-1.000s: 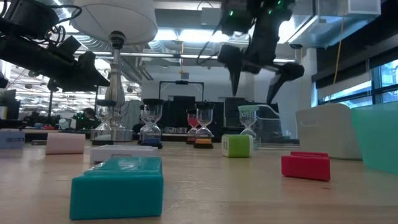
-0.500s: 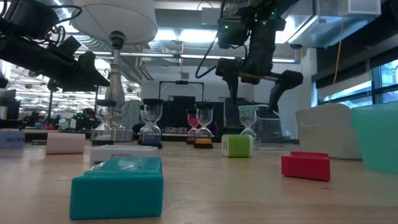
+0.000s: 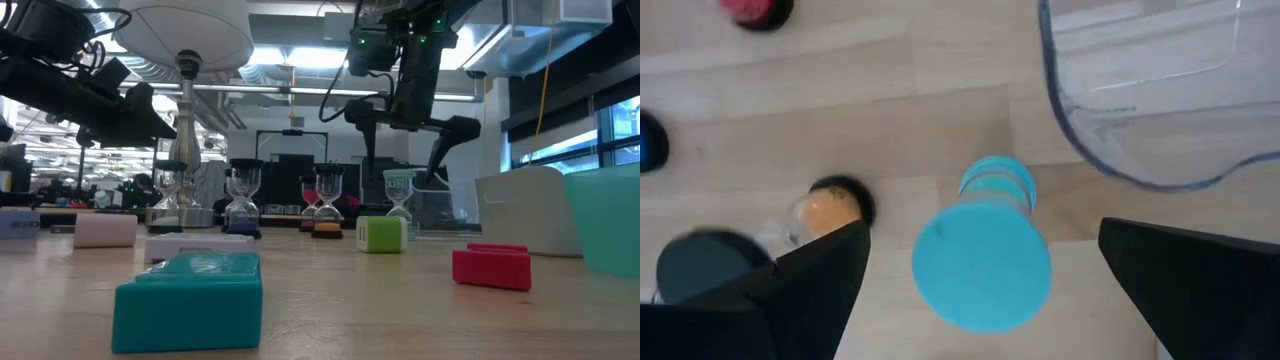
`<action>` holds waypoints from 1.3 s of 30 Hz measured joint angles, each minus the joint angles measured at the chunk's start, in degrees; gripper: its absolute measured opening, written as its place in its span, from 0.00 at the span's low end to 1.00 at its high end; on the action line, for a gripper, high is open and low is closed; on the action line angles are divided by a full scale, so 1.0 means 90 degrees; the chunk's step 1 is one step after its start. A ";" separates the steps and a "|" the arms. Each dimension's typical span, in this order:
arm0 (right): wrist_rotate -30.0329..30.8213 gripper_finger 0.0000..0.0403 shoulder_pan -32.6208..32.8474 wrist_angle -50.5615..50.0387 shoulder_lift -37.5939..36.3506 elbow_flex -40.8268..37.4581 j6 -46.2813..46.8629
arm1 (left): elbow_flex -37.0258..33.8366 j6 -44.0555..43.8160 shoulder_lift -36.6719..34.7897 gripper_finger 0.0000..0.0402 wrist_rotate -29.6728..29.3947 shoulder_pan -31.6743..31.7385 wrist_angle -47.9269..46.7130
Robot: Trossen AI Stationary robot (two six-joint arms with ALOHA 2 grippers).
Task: Pick & Place Office items
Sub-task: Put the light blue hourglass into the transparent bin
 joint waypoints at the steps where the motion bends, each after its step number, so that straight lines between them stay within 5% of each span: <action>1: 0.0034 0.98 0.0014 0.0002 0.0047 0.0001 0.0056 | 0.0000 0.0000 0.0000 0.74 0.0000 0.0000 0.0000; 17: 0.0053 0.96 0.0037 -0.0005 0.0462 -0.0001 0.0550 | 0.0000 0.0000 0.0001 0.74 0.0000 -0.0001 0.0000; 32: 0.0154 0.49 0.0037 0.0022 0.0464 -0.0001 0.1051 | 0.0000 0.0000 0.0000 0.74 0.0000 -0.0002 0.0000; 39: -0.0144 0.47 0.0036 -0.0084 0.0479 0.0145 0.1051 | -0.0001 0.0000 0.0000 0.74 0.0000 -0.0002 0.0000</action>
